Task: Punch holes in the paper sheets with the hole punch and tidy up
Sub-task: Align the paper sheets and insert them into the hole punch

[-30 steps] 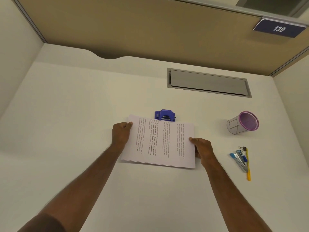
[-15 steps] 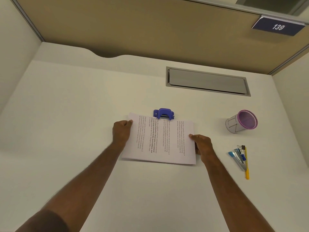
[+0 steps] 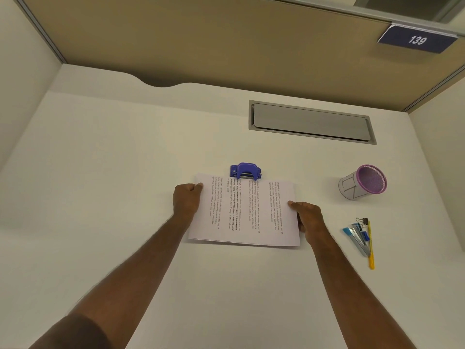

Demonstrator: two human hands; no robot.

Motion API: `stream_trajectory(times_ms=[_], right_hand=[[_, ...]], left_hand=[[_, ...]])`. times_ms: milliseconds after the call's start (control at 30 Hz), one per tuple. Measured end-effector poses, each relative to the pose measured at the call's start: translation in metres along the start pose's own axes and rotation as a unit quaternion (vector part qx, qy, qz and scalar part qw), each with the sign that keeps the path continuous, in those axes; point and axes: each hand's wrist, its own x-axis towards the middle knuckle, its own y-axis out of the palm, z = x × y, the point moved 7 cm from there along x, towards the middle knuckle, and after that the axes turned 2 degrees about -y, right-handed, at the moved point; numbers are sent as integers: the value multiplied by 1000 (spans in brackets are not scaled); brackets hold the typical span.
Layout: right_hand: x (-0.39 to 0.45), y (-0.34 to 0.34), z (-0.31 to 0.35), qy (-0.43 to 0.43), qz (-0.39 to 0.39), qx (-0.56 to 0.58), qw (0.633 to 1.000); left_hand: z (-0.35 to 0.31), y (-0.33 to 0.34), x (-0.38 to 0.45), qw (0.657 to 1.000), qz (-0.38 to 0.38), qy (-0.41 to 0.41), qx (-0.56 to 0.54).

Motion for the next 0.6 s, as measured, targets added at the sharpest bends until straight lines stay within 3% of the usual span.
stream_trajectory(times_ms=[600], right_hand=[[1,17,5,8,17,16,1000]], left_hand=[[2,-19,15,1000,-7,-7,-10]])
